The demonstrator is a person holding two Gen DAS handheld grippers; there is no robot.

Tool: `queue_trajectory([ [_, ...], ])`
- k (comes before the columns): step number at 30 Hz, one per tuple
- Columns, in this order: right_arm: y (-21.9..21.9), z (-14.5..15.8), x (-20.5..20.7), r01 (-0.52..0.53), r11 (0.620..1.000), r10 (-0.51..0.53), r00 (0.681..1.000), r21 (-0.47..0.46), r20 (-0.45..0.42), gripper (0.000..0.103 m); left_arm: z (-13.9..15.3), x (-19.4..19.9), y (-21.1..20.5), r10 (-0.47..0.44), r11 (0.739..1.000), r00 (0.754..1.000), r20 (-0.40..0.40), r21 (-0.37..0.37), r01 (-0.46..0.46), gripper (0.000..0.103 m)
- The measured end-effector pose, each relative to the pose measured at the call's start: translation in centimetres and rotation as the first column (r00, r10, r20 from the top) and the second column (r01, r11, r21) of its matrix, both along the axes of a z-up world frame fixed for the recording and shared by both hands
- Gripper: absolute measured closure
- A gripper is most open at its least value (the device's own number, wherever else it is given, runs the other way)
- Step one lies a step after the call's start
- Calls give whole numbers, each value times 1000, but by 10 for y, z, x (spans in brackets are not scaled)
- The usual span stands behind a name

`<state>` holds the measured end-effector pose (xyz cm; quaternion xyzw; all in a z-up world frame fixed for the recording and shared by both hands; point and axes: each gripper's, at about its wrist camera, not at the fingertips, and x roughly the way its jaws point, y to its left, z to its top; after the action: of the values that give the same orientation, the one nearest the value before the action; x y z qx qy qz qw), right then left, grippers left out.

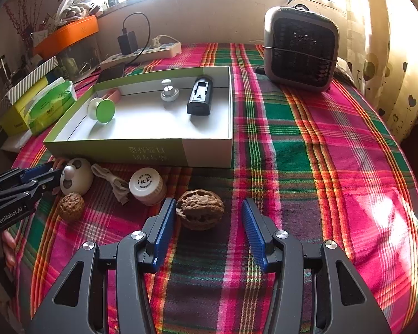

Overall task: Organize objects
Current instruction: 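Grasp the pink-mint oval clip with the left tool while the right tool grasps a walnut, then carry the pink-mint clip and walnut over the white box with both tools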

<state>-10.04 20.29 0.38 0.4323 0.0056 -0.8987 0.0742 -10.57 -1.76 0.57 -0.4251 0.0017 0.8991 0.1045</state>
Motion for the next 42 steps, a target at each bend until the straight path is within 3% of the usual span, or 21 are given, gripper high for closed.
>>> queue_trajectory([
  [9, 0, 0, -2, 4, 1000, -4, 1000, -1, 0, 53, 0, -3, -1, 14, 1000, 1000, 0, -3, -14, 71],
  [19, 0, 0, -2, 12, 1000, -12, 1000, 5, -2, 59, -1, -4, -6, 45, 999, 999, 1, -4, -45, 86],
  [24, 0, 0, 0, 11, 1000, -11, 1000, 3, -4, 68, -1, -3, -6, 50, 999, 999, 0, -8, -50, 87],
  [42, 2, 1, 3, 19, 1000, -19, 1000, -21, -6, 68, 0, 0, -6, 54, 999, 999, -1, -7, -54, 87],
])
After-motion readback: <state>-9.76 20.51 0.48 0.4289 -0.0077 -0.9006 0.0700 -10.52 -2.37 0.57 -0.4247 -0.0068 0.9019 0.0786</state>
